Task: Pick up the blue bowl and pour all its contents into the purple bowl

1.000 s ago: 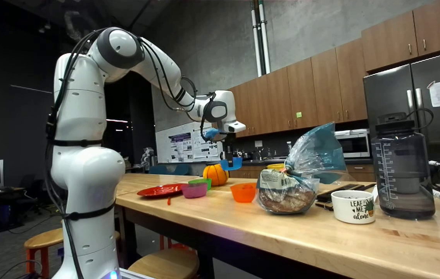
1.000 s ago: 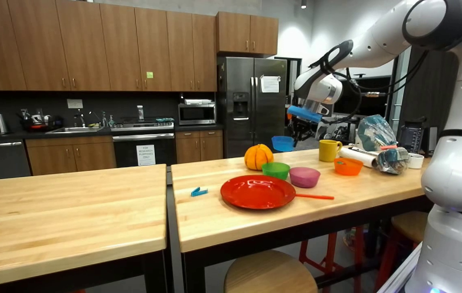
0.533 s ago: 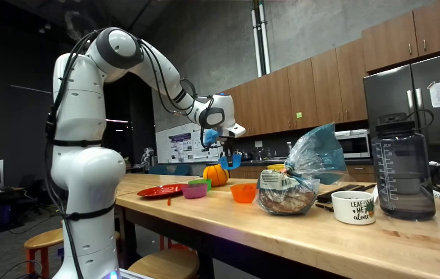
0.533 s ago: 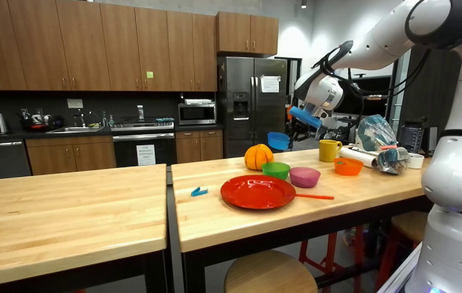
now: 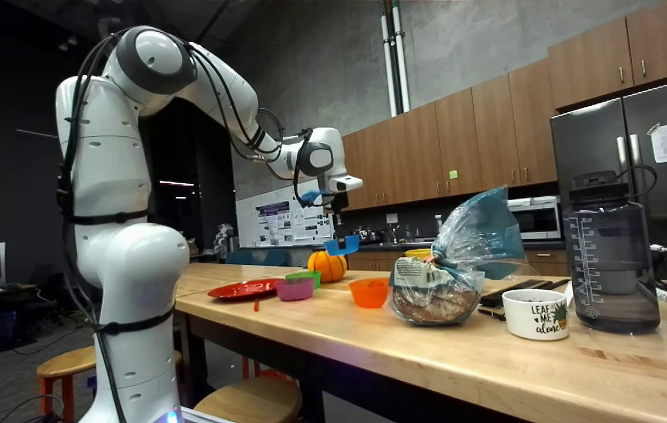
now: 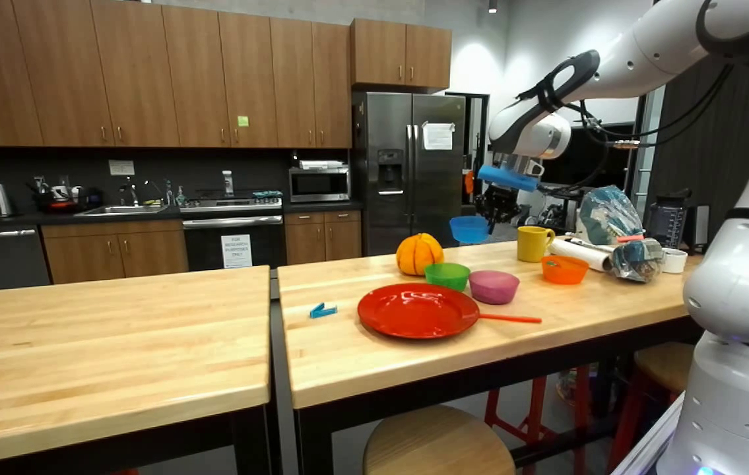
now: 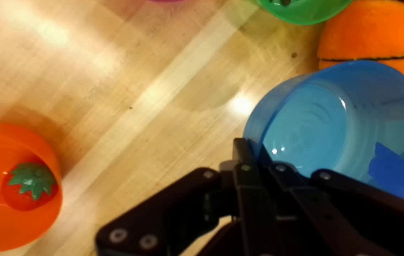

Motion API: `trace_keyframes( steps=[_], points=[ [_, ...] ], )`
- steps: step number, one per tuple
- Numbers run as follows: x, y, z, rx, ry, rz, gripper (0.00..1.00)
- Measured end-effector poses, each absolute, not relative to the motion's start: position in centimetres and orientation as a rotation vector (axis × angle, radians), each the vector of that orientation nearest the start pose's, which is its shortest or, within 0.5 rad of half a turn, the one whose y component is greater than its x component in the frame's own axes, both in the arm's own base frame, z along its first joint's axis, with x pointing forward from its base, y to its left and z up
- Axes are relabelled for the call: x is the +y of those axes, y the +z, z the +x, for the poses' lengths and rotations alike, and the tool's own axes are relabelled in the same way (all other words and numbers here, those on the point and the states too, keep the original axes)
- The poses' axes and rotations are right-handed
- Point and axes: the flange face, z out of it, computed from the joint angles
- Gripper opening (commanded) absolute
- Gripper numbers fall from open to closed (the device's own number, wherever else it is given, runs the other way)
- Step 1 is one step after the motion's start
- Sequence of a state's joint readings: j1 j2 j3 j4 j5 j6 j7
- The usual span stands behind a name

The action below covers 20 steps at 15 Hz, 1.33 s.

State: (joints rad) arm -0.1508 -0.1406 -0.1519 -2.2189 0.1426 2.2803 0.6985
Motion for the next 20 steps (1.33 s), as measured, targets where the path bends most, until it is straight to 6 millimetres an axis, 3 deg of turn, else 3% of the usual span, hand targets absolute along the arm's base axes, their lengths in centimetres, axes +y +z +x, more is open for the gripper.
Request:
trace_keyframes(
  steps=[6, 11, 20],
  points=[
    [-15.1, 41.7, 48.1, 1.576, -0.111, -2.496, 0.01],
    [-17.0, 40.3, 46.8, 1.687, -0.085, -2.43, 0.01],
    [-15.7, 38.1, 46.3, 1.71, -0.081, -2.344, 0.01]
  ],
)
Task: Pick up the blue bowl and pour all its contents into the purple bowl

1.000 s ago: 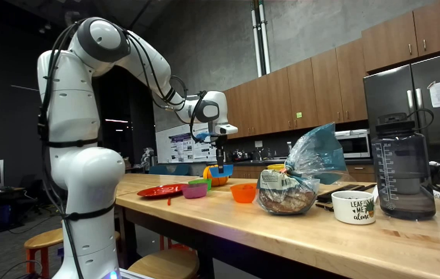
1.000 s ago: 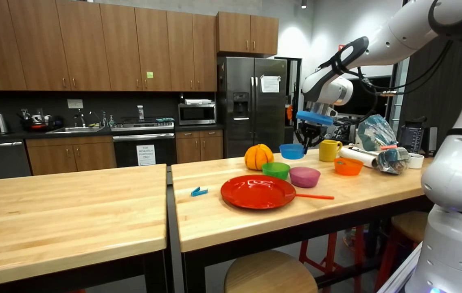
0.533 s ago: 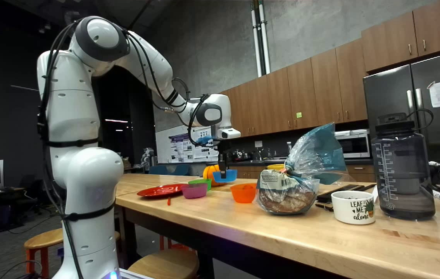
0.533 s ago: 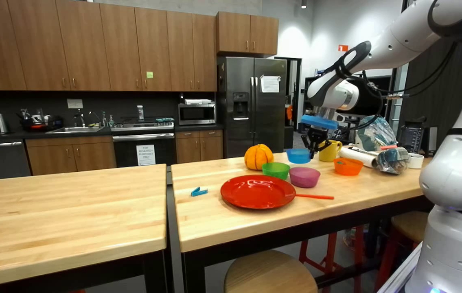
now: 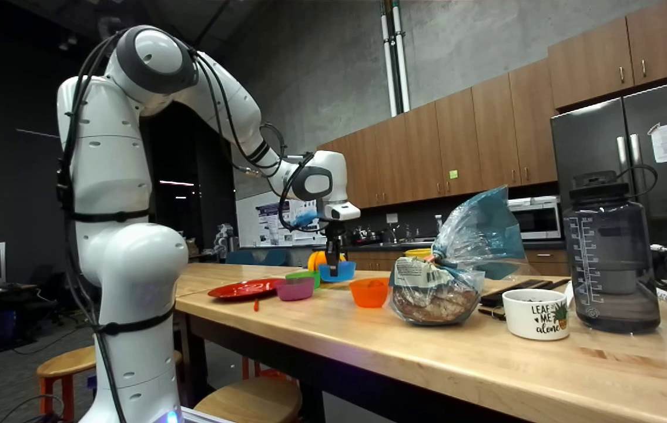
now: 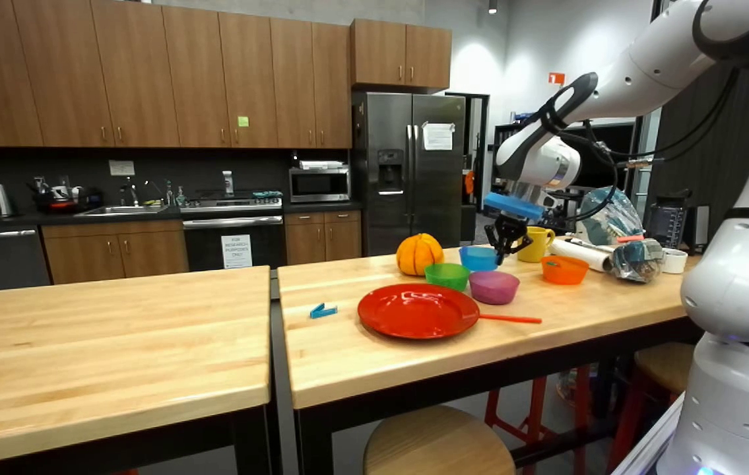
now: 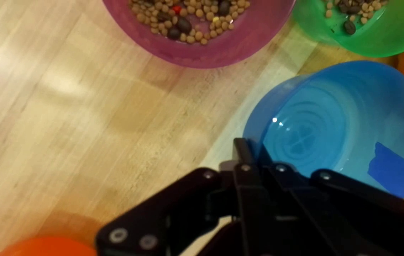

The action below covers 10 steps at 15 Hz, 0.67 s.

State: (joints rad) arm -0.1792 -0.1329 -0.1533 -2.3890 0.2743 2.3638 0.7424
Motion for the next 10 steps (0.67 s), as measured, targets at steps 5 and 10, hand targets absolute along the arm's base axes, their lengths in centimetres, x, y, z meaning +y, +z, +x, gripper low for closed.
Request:
trace_keyframes(
  steps=[5, 10],
  points=[
    [-15.72, 37.68, 46.09, 1.732, -0.089, -2.332, 0.01],
    [-15.8, 37.87, 46.15, 1.739, -0.109, -2.323, 0.47]
  ],
)
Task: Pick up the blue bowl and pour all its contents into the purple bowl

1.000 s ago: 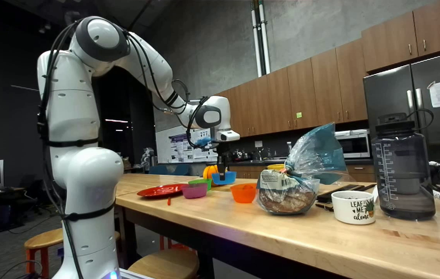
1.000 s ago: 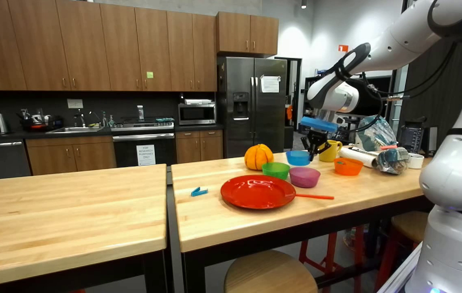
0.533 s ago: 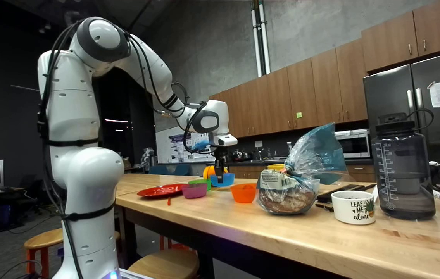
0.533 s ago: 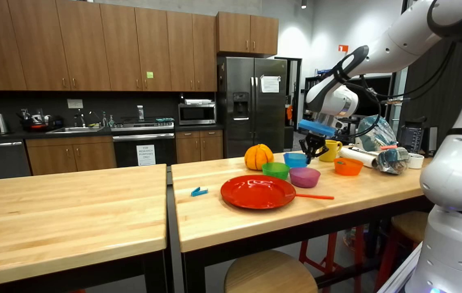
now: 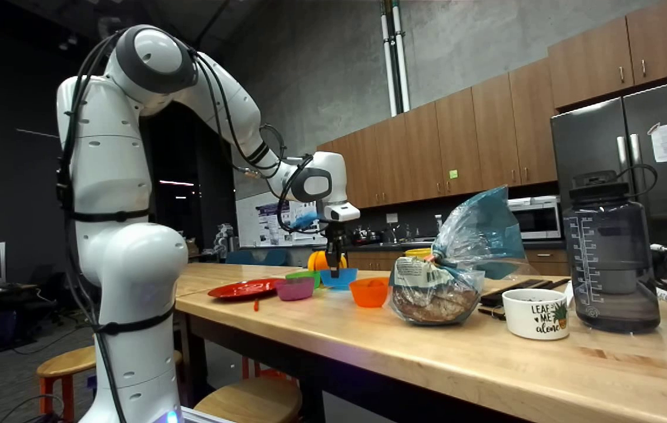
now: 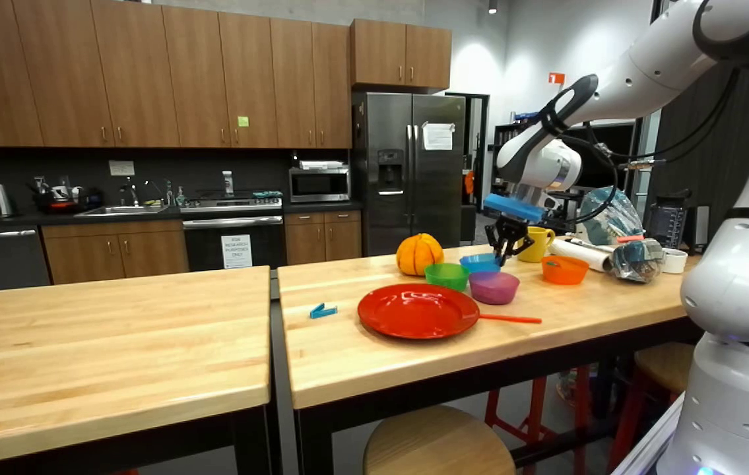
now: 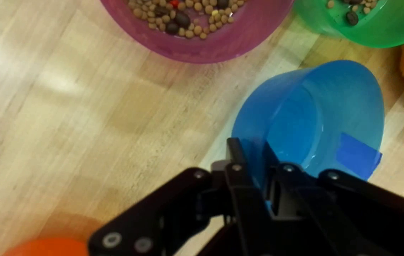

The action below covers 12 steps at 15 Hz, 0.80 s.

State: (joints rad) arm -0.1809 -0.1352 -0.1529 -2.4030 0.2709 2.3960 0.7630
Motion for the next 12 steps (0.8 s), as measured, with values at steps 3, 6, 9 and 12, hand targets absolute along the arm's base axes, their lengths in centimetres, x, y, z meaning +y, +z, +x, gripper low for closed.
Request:
trace_keyframes(
  steps=[3, 6, 9, 12],
  points=[
    [-15.9, 39.2, 46.2, 1.73, -0.157, -2.311, 0.67],
    [-15.9, 41.9, 45.6, 1.701, -0.218, -2.306, 0.88],
    [-15.1, 44.7, 44.4, 1.595, -0.211, -2.355, 1.0],
    [-13.3, 46.8, 42.9, 1.375, -0.165, -2.47, 1.0]
  ],
)
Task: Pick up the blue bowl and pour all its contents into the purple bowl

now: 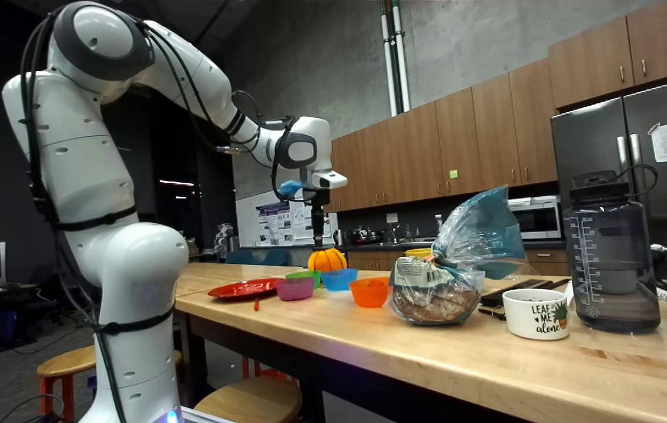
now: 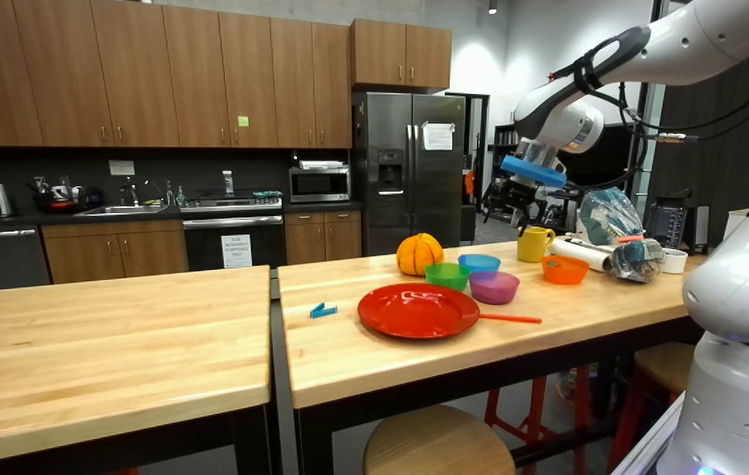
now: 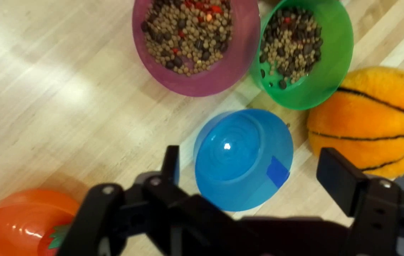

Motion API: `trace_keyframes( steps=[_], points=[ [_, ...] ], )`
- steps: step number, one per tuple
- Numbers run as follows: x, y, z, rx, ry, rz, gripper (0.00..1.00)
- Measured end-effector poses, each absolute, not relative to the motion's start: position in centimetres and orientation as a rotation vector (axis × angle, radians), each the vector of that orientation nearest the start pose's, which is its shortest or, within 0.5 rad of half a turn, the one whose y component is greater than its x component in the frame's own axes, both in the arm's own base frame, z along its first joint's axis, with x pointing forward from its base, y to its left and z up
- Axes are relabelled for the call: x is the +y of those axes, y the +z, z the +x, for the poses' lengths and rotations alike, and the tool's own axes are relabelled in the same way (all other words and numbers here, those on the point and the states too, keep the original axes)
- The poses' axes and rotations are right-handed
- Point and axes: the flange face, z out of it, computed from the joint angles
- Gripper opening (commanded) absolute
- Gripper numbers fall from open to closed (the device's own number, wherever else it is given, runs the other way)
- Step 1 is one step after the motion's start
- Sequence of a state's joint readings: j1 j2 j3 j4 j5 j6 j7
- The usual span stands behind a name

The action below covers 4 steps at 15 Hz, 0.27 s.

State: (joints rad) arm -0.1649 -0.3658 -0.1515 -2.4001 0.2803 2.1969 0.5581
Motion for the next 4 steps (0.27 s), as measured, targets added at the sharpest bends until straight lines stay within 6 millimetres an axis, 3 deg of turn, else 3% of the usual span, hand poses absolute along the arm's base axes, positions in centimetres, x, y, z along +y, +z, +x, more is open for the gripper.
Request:
trace_keyframes(
  steps=[4],
  points=[
    [-11.1, 48.9, 41.1, 1.082, -0.093, -2.606, 1.0]
  ],
)
